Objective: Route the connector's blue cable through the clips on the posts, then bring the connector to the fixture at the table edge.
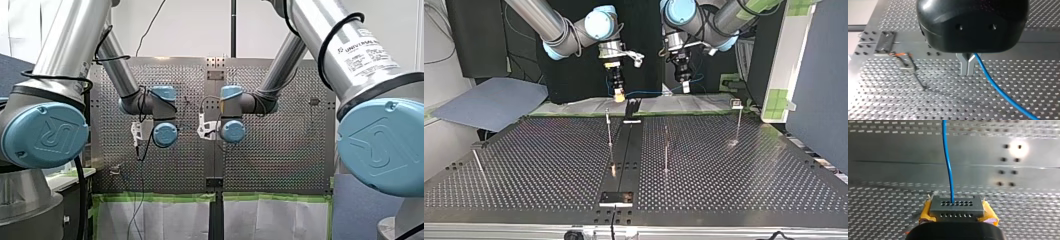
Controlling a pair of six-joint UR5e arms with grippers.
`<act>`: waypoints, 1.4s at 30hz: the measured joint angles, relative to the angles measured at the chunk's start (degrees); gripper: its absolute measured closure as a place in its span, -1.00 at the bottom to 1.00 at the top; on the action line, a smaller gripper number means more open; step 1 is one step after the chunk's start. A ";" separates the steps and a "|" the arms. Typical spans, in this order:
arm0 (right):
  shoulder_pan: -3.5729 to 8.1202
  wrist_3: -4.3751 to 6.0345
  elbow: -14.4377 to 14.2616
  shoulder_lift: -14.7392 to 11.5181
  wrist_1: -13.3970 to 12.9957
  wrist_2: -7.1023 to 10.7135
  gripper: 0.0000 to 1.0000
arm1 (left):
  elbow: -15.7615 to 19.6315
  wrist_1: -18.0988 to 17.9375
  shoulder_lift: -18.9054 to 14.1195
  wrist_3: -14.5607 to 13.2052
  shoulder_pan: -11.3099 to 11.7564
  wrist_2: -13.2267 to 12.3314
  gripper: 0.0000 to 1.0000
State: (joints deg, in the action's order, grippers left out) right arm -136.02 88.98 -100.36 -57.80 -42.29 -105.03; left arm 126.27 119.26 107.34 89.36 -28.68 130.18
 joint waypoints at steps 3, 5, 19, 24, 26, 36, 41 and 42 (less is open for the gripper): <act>0.14 0.08 1.32 -1.08 1.67 0.05 0.98 | -1.22 1.35 -1.33 0.00 0.36 0.09 1.00; 0.27 0.12 2.00 -1.38 2.78 0.07 0.98 | -1.92 2.27 -2.28 0.00 0.59 0.29 1.00; 1.53 0.56 4.98 -1.59 5.62 0.80 0.98 | -4.02 7.03 -5.10 0.20 2.02 -1.21 1.00; 2.06 1.01 6.16 -1.59 6.34 2.52 0.98 | -4.80 8.06 -5.10 -0.01 2.65 -3.38 1.00; 2.33 1.34 6.66 -1.58 6.47 3.41 0.98 | -5.08 8.55 -5.10 -0.04 2.94 -4.19 1.00; 3.81 2.67 10.75 -1.55 9.31 6.50 0.98 | -7.66 10.66 -5.08 -0.06 5.18 -7.52 1.00; 4.51 2.77 12.03 -1.52 10.60 6.80 0.98 | -8.54 11.07 -5.03 0.03 6.07 -9.40 1.00; 4.64 2.77 12.23 -1.52 10.83 6.87 0.98 | -8.77 11.18 -5.03 0.08 6.30 -9.95 1.00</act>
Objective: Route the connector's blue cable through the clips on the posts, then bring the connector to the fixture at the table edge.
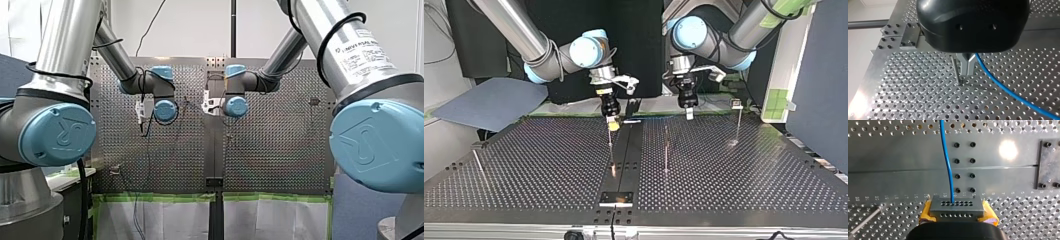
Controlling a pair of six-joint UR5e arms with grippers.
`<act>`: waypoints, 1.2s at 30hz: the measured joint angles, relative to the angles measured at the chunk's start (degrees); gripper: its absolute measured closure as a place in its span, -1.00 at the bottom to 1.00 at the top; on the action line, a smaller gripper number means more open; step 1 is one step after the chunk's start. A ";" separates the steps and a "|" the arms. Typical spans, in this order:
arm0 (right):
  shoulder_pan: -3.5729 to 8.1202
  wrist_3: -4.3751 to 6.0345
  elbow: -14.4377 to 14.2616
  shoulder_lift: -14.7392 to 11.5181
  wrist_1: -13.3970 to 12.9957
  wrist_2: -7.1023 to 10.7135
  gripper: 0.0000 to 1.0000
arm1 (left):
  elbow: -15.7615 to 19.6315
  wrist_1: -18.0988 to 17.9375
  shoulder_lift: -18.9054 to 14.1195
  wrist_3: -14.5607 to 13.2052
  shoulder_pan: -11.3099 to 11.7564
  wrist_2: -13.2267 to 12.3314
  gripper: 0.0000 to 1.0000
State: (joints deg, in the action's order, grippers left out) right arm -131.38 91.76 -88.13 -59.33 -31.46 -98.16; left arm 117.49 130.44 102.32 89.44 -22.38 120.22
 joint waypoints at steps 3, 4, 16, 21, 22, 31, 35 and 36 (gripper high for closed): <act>0.47 0.00 0.80 0.01 0.83 0.20 0.98 | -0.56 0.28 0.00 0.23 0.54 -1.11 1.00; 0.60 0.00 1.01 0.02 1.04 0.26 0.98 | -0.73 0.33 0.01 0.36 0.73 -1.41 1.00; 2.39 0.01 2.25 0.02 2.31 1.34 0.98 | -3.54 2.25 2.05 1.92 2.74 -5.65 1.00; 2.98 0.02 2.26 0.02 2.39 1.62 0.98 | -4.05 2.28 4.02 1.92 3.00 -6.05 1.00; 3.08 0.02 2.25 0.02 2.43 1.70 0.98 | -4.16 2.15 4.26 1.93 3.06 -6.07 1.00; 3.54 0.02 2.22 0.03 2.53 2.74 0.98 | -5.31 2.24 4.62 2.07 3.51 -4.98 1.00; 3.61 0.02 2.22 0.03 2.44 2.97 0.98 | -5.32 2.77 4.49 1.99 3.33 -3.88 1.00; 3.65 0.02 2.23 0.03 2.41 3.08 0.98 | -5.33 2.99 4.33 1.98 3.26 -3.41 1.00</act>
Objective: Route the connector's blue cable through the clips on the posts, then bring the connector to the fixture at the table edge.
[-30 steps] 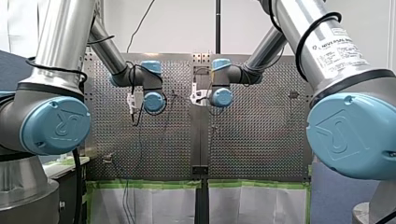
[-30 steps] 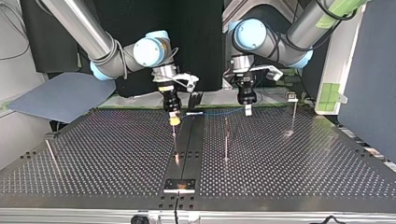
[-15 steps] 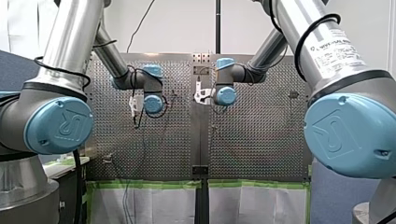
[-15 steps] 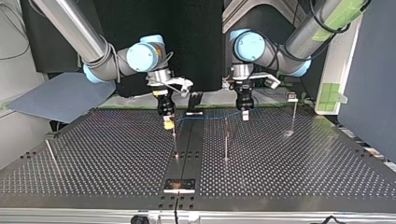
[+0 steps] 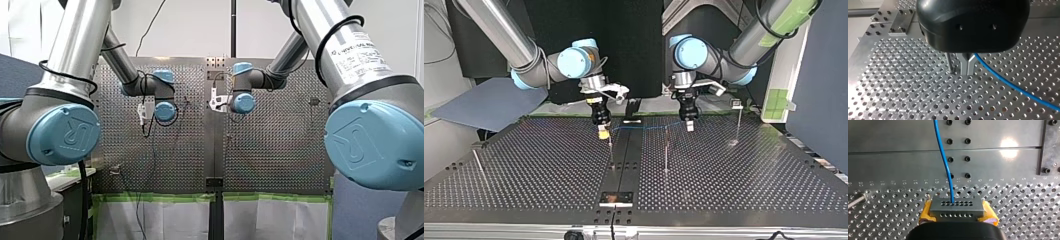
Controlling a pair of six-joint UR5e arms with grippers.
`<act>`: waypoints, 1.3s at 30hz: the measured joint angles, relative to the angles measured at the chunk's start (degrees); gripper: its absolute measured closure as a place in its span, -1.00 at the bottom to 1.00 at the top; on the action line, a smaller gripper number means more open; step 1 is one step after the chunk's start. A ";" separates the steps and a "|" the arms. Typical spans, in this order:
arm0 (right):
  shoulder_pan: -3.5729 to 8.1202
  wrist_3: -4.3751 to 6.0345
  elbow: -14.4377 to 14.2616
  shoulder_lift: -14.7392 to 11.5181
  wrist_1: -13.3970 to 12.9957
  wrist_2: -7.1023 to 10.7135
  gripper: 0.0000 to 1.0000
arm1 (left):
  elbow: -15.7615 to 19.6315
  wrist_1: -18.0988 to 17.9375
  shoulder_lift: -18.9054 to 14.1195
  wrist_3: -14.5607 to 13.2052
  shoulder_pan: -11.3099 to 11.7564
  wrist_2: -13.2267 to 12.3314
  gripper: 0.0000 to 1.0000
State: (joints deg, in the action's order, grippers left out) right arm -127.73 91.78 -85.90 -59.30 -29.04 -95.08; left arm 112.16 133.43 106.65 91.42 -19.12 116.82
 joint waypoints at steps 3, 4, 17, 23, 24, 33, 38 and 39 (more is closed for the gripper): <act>0.04 0.00 0.00 0.00 -0.04 0.27 0.98 | -0.01 0.45 -0.81 -0.04 -0.18 0.89 1.00; 0.06 0.00 0.00 0.00 -0.05 0.33 0.98 | 0.00 0.58 -1.14 -0.06 -0.24 1.03 1.00; 0.12 -0.02 0.31 0.00 -0.11 0.41 0.98 | -0.01 1.95 -3.15 -0.58 -0.66 1.12 1.00; 0.07 -0.11 0.64 0.00 0.02 0.63 0.98 | -0.02 1.93 -3.17 -0.77 -0.69 0.77 1.00; 0.02 -0.13 0.65 0.00 0.08 0.73 0.98 | -0.02 2.11 -3.17 -0.81 -0.71 0.78 1.00; -0.52 -0.16 0.68 0.00 2.52 0.90 0.98 | 0.12 4.76 -3.17 -1.06 -1.07 0.92 1.00; -0.50 -0.25 0.68 -0.06 4.05 0.69 0.98 | 0.14 5.66 -3.27 -1.07 -1.26 0.98 1.00; -0.49 -0.25 0.68 -0.08 4.15 0.68 0.98 | 0.14 5.75 -3.32 -1.07 -1.27 1.02 1.00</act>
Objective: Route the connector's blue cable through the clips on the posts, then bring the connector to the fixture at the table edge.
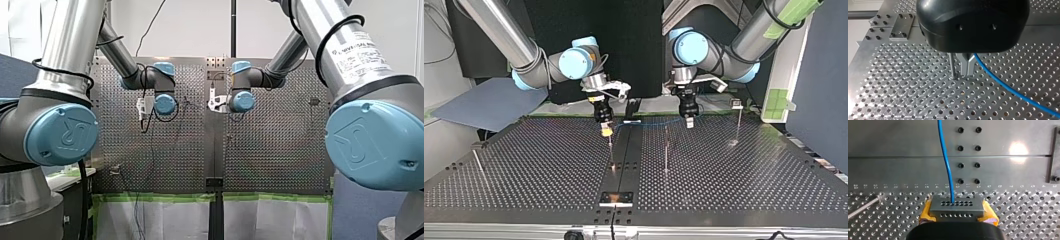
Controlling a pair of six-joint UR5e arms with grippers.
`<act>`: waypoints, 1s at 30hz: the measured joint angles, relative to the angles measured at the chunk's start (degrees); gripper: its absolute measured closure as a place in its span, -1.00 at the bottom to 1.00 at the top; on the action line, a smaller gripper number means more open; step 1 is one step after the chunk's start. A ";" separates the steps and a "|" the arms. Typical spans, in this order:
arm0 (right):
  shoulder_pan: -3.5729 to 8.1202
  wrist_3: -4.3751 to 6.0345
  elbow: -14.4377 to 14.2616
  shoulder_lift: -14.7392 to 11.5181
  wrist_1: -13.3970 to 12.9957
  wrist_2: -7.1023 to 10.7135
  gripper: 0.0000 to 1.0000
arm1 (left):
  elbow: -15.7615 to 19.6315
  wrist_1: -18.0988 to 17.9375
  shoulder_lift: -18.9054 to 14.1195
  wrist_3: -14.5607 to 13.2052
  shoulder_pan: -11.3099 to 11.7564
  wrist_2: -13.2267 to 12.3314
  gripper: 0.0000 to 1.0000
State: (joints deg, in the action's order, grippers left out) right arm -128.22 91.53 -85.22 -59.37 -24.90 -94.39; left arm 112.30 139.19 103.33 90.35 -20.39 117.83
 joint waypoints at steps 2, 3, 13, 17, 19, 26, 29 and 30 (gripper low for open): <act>0.02 -0.01 0.00 -0.05 0.01 -0.01 0.98 | 0.00 0.15 -0.05 0.00 -0.05 0.09 1.00; 0.04 0.01 0.00 -0.06 -0.02 -0.01 0.98 | 0.00 0.23 -0.07 0.00 -0.08 0.16 1.00; 0.42 0.15 0.06 -0.13 -0.27 0.31 0.98 | -0.13 -1.29 -0.12 0.21 0.43 -0.22 1.00; 0.47 0.16 0.20 -0.17 -0.73 0.39 0.98 | -0.66 -2.01 -0.12 0.25 0.78 -1.09 1.00; 0.48 0.16 0.41 -0.17 -0.95 0.41 0.98 | -1.07 -1.87 -0.12 0.26 0.95 -1.30 1.00; 0.50 0.19 0.90 -0.18 -1.36 0.46 0.98 | -1.97 -1.61 -0.08 0.29 1.48 -2.63 1.00; 0.50 0.32 0.93 -0.18 -1.62 0.75 0.98 | -2.13 -1.62 -0.06 0.45 1.89 -3.47 1.00; 0.50 0.35 0.93 -0.18 -1.66 0.85 0.98 | -2.16 -1.62 -0.02 0.53 2.09 -3.86 1.00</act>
State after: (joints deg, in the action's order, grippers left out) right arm -127.72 91.88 -84.29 -59.55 -26.55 -93.54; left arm 110.14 137.57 103.31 90.88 -18.30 113.98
